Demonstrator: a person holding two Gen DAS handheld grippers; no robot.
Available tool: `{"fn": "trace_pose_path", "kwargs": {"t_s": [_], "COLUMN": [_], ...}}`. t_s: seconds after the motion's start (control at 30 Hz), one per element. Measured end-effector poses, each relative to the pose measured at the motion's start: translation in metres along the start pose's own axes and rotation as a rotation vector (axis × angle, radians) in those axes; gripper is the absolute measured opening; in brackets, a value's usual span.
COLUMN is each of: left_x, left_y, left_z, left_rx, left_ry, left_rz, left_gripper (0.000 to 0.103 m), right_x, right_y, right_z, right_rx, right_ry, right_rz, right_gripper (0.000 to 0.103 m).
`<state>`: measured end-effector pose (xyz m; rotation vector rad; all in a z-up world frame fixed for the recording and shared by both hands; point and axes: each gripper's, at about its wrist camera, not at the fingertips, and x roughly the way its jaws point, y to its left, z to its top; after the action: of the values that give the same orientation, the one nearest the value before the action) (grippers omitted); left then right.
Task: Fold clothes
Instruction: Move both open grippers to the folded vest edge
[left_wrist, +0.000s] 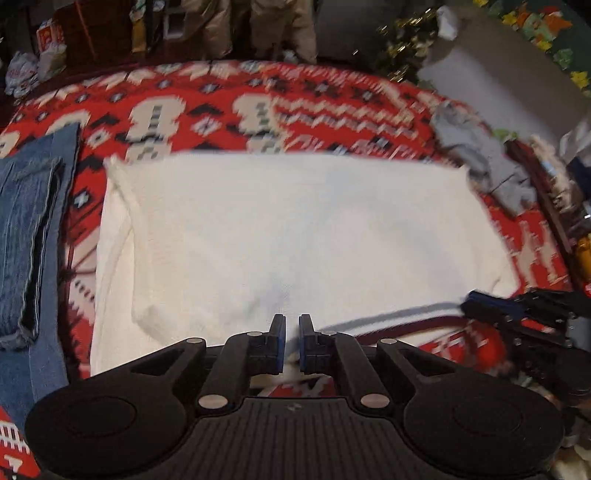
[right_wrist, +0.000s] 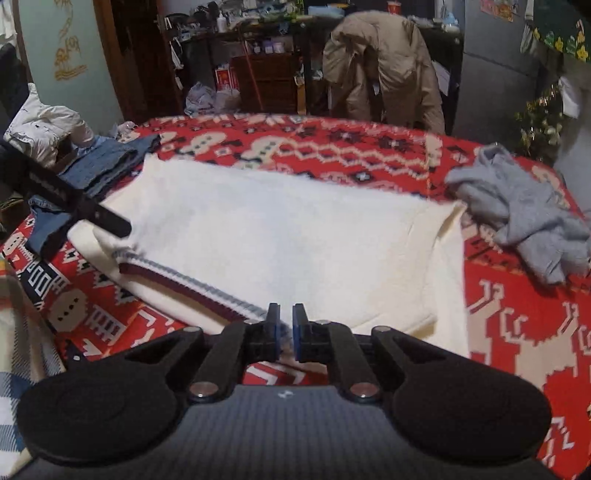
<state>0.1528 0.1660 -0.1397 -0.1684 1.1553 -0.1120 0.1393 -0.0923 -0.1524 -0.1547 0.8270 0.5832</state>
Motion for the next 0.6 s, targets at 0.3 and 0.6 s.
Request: {"fn": "trace_pose_path", "kwargs": {"t_s": [0.3, 0.6], "left_x": [-0.034, 0.000], "left_y": [0.039, 0.050], "left_z": [-0.009, 0.007], "left_rx": [-0.148, -0.278], "left_ry": [-0.105, -0.188], "left_rz": [-0.019, -0.092], "left_gripper": [0.005, 0.006], "right_x": [-0.019, 0.004], "right_y": [-0.023, -0.037], "right_z": [-0.010, 0.007], "right_rx": [0.086, 0.129], "right_ry": [-0.019, -0.064], "right_rz": [-0.009, -0.062], "right_gripper": [0.007, 0.008]}}
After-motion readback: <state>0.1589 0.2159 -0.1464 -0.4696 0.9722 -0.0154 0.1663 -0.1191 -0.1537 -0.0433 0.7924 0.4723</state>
